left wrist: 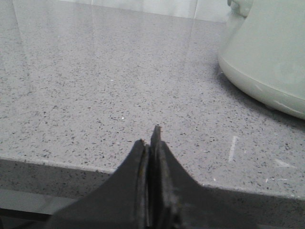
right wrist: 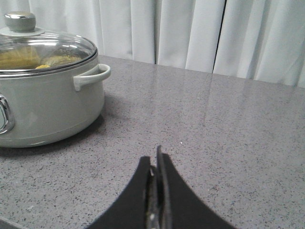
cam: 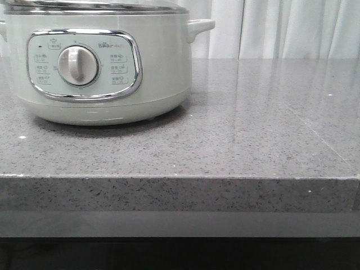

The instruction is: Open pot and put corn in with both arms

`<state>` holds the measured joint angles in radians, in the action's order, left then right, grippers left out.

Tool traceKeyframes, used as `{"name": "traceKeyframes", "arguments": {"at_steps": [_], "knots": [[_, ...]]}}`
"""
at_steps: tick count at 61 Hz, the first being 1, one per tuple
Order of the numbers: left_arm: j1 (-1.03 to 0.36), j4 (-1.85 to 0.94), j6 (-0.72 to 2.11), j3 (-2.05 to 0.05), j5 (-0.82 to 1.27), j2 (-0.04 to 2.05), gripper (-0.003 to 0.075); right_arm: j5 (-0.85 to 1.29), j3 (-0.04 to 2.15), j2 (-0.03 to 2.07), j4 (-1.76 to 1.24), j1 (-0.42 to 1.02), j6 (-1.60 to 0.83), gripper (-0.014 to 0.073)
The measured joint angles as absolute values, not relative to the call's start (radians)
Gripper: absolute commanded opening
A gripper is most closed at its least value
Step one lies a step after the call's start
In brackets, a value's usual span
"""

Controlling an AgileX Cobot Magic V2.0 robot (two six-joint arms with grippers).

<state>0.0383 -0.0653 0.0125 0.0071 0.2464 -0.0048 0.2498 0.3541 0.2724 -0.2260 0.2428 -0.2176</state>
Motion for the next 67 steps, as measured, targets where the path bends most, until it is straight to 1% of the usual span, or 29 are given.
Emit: {"name": "traceKeyframes", "arguments": {"at_steps": [55, 61, 67], "knots": [[0.040, -0.065, 0.011, 0.007, 0.245, -0.005, -0.0018, 0.248, 0.352, 0.272, -0.226, 0.243, -0.218, -0.0069], [0.040, -0.065, 0.011, 0.007, 0.245, -0.005, -0.0018, 0.234, 0.320, 0.271, -0.222, 0.240, -0.218, -0.0069], [0.040, -0.065, 0.011, 0.007, 0.245, -0.005, -0.0018, 0.207, 0.258, 0.247, -0.220, 0.202, -0.218, -0.0069]]}}
